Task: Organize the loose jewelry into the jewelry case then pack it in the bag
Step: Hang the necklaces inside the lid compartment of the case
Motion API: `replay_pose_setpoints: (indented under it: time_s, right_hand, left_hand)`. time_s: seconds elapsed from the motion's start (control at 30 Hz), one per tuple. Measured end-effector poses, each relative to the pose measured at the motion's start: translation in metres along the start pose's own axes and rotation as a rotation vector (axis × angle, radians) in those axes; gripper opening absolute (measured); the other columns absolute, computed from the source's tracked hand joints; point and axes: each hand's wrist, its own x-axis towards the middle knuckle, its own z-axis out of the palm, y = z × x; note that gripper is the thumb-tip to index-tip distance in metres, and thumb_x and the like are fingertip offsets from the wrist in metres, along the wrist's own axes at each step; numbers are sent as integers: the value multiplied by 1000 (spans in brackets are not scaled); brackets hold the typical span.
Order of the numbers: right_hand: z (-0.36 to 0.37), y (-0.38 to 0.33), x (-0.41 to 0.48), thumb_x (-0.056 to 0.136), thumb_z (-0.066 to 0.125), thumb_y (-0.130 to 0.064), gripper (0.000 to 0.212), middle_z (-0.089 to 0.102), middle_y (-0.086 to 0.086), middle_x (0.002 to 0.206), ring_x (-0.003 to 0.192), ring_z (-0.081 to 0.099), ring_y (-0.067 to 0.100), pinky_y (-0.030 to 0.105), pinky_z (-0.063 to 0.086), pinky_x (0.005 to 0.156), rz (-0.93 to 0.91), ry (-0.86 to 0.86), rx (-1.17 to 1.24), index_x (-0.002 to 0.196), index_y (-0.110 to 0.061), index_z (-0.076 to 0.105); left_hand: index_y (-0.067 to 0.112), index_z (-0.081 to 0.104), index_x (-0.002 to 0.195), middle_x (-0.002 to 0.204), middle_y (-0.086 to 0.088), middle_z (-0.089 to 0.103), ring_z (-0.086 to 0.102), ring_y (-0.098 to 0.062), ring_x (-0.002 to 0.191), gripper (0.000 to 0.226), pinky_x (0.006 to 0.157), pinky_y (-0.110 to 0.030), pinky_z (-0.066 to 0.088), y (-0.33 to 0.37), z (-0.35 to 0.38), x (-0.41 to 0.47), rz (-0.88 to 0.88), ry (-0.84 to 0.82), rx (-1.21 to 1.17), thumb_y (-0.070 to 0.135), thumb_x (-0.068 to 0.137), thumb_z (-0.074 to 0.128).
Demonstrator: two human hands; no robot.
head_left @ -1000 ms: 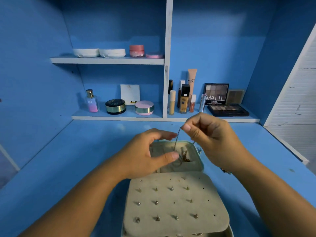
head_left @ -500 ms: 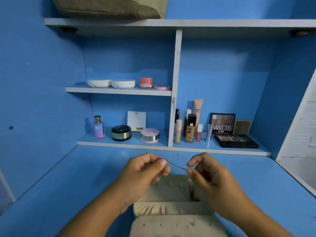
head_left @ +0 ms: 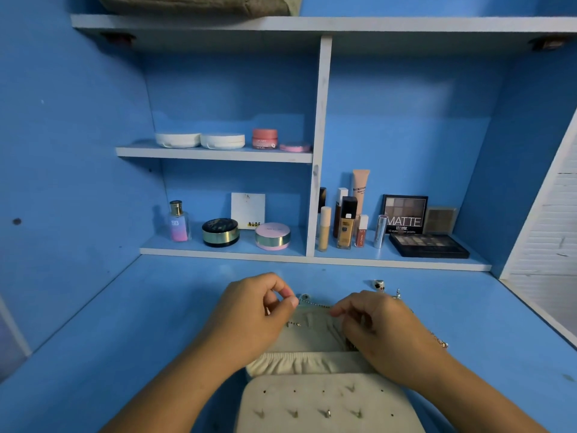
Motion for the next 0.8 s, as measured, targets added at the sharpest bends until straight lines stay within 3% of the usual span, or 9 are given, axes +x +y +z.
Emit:
replay_pose_setpoints:
  time_s: [0.1, 0.2, 0.43, 0.63, 0.8]
  right_hand:
    - [4, -1, 2, 92, 54, -26, 23, 57, -17, 80, 75, 48, -1, 11, 35, 68, -26, -43, -76, 108, -36, 67]
    - [7, -2, 4, 94, 51, -27, 28, 51, -21, 84, 80, 40, -3, 27, 37, 84, -45, -104, -119, 115, -39, 63]
    - [6, -1, 9, 94, 50, -23, 21, 49, -22, 84, 84, 41, -4, 31, 35, 87, -51, -153, -138, 97, -39, 64]
    - [10, 5, 13, 96, 47, -33, 27, 56, -19, 99, 98, 50, 4, 43, 41, 96, -12, -147, -136, 117, -42, 60]
    - [11, 4, 16, 96, 46, -30, 29, 58, -17, 105, 100, 51, 8, 45, 40, 97, 4, -185, -144, 119, -41, 59]
  left_hand:
    - [30, 63, 79, 57, 14, 56, 49, -6, 50, 9, 57, -31, 48, -3, -2, -1, 28, -20, 96, 31, 87, 67]
    - [31, 62, 81, 58, 13, 57, 52, -8, 52, 8, 60, -35, 51, -4, -1, 0, 39, -36, 136, 33, 88, 66]
    - [29, 63, 78, 61, 9, 59, 50, -6, 52, 10, 57, -31, 51, -5, 3, 1, 26, 45, 186, 32, 87, 65]
    - [31, 71, 81, 68, 12, 60, 57, -4, 65, 7, 62, -26, 51, -10, 3, 3, 20, 71, 213, 29, 86, 67]
    - [32, 74, 86, 73, 13, 59, 57, -3, 71, 6, 66, -24, 49, -9, 3, 5, 44, 45, 235, 30, 85, 69]
